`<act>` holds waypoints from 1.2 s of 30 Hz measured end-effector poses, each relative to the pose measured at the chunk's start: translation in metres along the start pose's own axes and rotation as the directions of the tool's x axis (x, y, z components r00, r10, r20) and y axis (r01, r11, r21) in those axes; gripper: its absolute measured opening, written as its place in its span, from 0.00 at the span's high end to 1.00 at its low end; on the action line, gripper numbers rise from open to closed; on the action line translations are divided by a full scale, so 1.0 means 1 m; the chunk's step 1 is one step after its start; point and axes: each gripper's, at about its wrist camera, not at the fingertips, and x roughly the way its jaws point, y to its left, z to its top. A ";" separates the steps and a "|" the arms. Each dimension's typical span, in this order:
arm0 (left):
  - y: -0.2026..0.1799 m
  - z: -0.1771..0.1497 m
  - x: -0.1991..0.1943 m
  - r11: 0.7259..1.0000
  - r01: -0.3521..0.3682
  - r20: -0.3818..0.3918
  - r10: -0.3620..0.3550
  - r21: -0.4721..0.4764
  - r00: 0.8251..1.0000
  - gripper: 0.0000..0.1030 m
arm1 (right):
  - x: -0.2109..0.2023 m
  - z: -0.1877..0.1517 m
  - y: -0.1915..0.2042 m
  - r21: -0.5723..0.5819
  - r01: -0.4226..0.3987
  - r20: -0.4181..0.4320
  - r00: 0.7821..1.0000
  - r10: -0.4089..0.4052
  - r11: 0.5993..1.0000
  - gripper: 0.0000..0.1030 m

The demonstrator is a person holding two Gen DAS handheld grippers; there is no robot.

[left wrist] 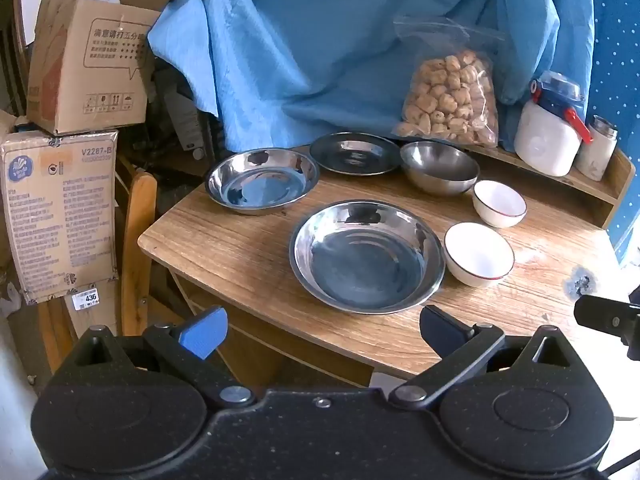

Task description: Organize plates and bowls

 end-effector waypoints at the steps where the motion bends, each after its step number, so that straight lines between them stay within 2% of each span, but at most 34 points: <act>1: 0.000 0.000 0.000 1.000 0.001 -0.001 -0.001 0.000 1.000 0.01 | 0.001 -0.001 0.000 0.001 0.001 -0.002 1.000 -0.001 1.000 0.00; 36: 0.002 0.000 0.004 1.000 0.004 -0.026 -0.004 -0.001 1.000 0.01 | 0.002 0.004 0.003 0.008 0.006 0.005 1.000 -0.006 1.000 0.00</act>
